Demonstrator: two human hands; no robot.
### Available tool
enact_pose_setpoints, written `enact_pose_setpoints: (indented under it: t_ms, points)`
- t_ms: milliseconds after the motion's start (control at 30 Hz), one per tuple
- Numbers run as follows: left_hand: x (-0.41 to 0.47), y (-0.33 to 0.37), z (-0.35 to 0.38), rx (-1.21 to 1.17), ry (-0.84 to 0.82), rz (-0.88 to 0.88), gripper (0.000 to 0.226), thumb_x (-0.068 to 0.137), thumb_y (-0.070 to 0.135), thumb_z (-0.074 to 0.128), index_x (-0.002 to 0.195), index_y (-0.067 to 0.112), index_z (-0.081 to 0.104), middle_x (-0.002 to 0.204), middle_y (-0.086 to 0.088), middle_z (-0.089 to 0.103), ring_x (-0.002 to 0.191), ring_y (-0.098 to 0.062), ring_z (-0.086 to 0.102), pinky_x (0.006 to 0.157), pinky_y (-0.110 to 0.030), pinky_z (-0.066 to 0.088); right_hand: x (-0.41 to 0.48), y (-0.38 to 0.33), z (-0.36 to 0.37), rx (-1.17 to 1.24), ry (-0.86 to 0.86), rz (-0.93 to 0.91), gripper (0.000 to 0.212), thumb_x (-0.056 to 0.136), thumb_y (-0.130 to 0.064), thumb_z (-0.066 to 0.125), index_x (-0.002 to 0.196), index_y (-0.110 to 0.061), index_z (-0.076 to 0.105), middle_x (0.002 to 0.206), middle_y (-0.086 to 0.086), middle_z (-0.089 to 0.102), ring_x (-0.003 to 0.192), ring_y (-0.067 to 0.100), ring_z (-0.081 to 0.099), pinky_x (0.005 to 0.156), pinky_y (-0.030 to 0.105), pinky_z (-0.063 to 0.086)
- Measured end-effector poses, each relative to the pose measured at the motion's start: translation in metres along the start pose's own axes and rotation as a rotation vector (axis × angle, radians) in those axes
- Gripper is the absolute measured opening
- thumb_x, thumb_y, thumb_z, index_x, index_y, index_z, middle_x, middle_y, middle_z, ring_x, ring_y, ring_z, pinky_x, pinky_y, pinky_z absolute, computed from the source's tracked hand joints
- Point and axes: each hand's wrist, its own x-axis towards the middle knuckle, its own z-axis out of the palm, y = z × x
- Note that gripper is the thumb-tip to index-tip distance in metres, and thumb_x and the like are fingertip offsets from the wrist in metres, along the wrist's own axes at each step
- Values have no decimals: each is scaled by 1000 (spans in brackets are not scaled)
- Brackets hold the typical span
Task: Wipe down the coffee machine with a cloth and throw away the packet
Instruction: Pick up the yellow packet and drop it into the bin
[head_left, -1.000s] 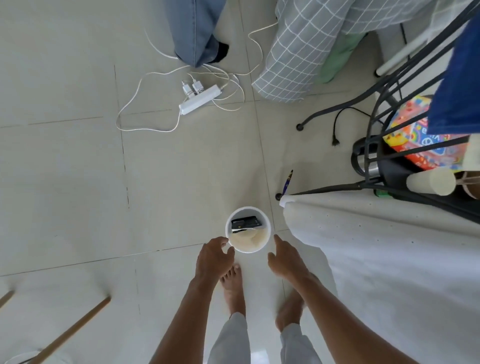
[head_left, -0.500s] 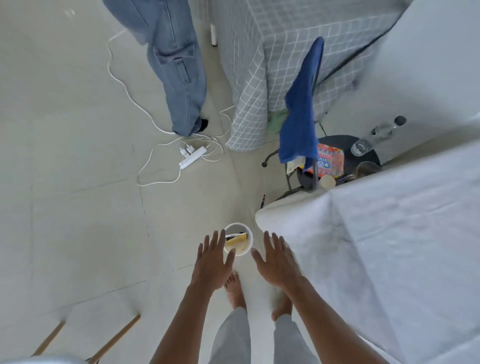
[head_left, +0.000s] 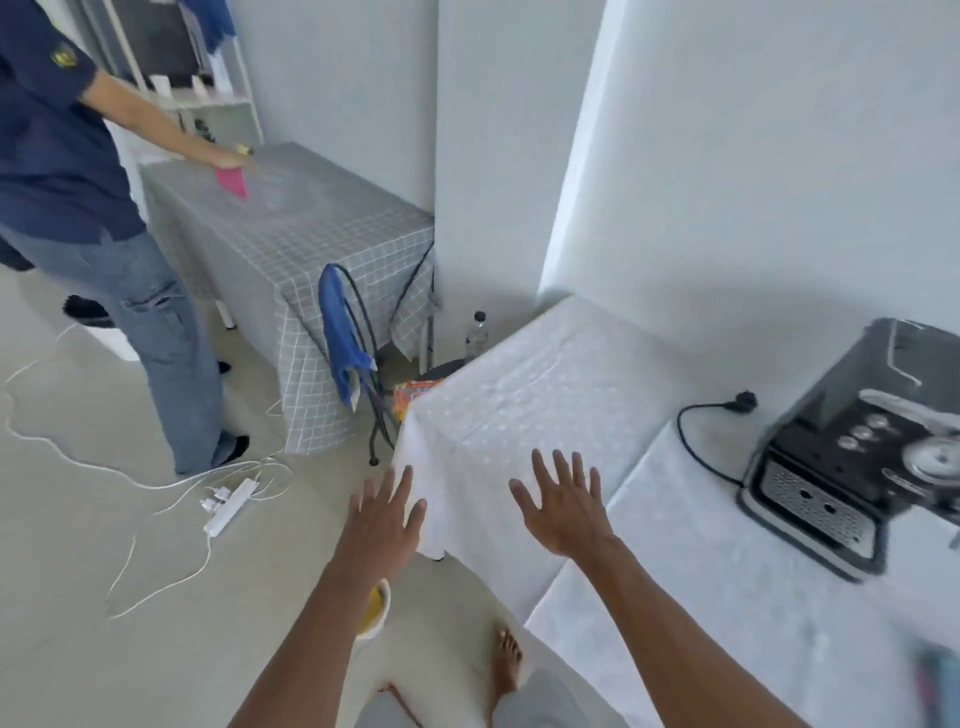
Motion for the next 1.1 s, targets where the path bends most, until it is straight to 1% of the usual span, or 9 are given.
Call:
enact_pose_setpoints:
  t_ms: [100, 167, 433, 733, 800, 867, 933, 1033, 1100]
  points:
    - [-6, 54, 2, -29, 16, 104, 65, 101, 55, 11, 158, 24, 2, 166, -3, 2, 152, -32, 3, 122, -48, 4, -38, 57, -21, 29, 75, 130, 75, 100, -67, 15, 162, -26, 5, 170, 11, 2, 156, 33, -8, 124, 52, -7]
    - [-3, 92, 6, -30, -21, 185, 64, 103, 52, 15, 158, 25, -1, 166, -3, -3, 153, -30, -4, 123, -46, -1, -63, 95, -28, 49, 104, 219, 76, 100, -67, 14, 162, -25, 5, 170, 12, 1, 156, 33, -9, 124, 52, -8]
    - [-31, 228, 53, 65, -120, 546, 67, 101, 56, 17, 157, 26, -5, 166, -2, -7, 153, -28, -8, 124, -44, -4, -148, 204, -13, 107, 190, 539, 79, 98, -69, 15, 162, -23, 7, 169, 14, 3, 156, 35, -7, 125, 52, -5]
    - [-51, 309, 133, 235, -239, 734, 67, 101, 55, 15, 156, 28, -10, 165, 0, -12, 153, -26, -11, 124, -43, -5, -208, 262, 51, 226, 218, 761, 80, 97, -70, 16, 162, -25, 1, 169, 16, -1, 156, 36, -8, 125, 51, -3]
    - [-52, 323, 152, 269, -261, 758, 65, 102, 53, 15, 156, 28, -11, 165, -1, -13, 153, -27, -10, 124, -43, -4, -210, 270, 62, 231, 218, 783, 84, 94, -73, 11, 162, -26, 0, 169, 15, -2, 155, 36, -8, 125, 50, -4]
    - [-52, 335, 169, 295, -244, 786, 64, 103, 52, 15, 156, 29, -11, 165, -3, -15, 152, -29, -11, 124, -44, -5, -208, 275, 73, 231, 228, 789, 92, 85, -78, 1, 162, -26, -1, 169, 15, -4, 156, 36, -8, 125, 49, -4]
    - [-50, 345, 184, 318, -184, 817, 64, 102, 54, 11, 156, 28, -11, 164, -5, -16, 152, -30, -14, 123, -44, -7, -202, 280, 85, 225, 246, 779, 93, 83, -77, -1, 162, -27, -1, 169, 16, -5, 155, 36, -8, 125, 49, -4]
    - [-43, 352, 200, 322, -103, 824, 75, 89, 60, -10, 157, 26, -8, 164, -10, -14, 151, -34, -15, 121, -45, -9, -190, 284, 98, 220, 288, 764, 89, 87, -74, 4, 162, -27, 3, 167, 22, -4, 155, 40, -6, 125, 50, -2]
    - [-38, 350, 210, 305, -86, 776, 77, 89, 59, -6, 158, 24, 3, 165, -14, -5, 152, -37, -5, 122, -46, -5, -184, 286, 106, 203, 310, 756, 84, 91, -72, 9, 162, -27, 6, 166, 25, -3, 154, 42, -4, 125, 52, -1]
